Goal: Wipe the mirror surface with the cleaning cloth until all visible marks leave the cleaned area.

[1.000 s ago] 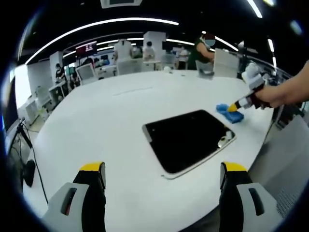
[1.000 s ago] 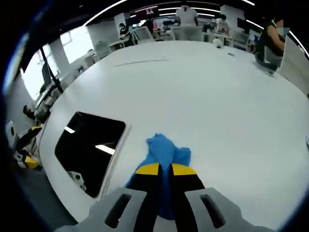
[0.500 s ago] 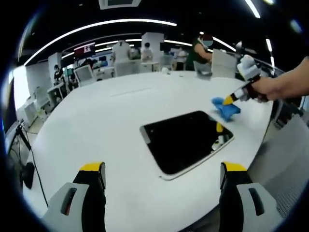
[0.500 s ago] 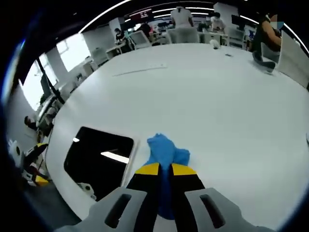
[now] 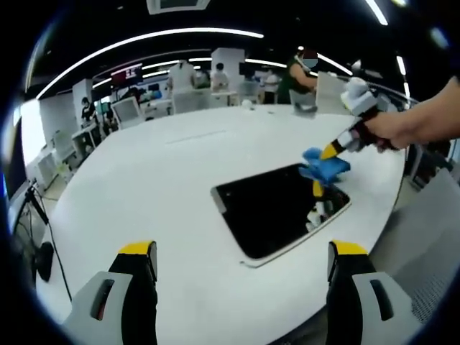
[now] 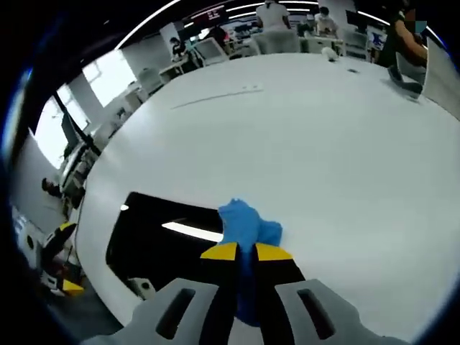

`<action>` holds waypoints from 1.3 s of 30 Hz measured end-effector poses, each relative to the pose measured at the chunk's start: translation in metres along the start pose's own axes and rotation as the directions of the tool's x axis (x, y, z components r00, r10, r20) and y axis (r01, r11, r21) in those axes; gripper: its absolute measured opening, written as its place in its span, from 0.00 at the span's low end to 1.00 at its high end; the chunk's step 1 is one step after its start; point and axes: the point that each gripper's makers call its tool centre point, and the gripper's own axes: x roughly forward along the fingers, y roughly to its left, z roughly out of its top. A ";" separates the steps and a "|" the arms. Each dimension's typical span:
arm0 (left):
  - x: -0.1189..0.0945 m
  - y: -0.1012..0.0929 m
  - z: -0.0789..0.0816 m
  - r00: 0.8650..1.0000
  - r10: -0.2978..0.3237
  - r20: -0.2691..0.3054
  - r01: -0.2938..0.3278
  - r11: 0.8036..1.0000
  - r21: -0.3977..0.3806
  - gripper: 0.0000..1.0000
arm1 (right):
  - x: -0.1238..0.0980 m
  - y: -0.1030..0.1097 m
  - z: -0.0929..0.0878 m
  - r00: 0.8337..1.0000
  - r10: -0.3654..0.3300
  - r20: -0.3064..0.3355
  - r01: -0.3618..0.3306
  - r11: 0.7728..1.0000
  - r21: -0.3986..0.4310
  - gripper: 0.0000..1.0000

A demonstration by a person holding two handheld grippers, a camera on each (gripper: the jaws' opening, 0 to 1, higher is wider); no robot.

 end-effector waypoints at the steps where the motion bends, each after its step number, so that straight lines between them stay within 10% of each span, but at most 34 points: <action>1: 0.000 0.000 0.000 1.000 0.001 0.000 -0.001 1.000 0.001 0.99 | 0.003 0.001 0.001 1.000 0.001 -0.001 -0.001 1.000 0.002 0.02; 39: 0.001 -0.006 -0.003 0.999 -0.032 -0.012 0.032 0.999 -0.017 0.99 | 0.026 0.050 -0.001 0.997 0.035 -0.069 -0.037 0.999 -0.032 0.01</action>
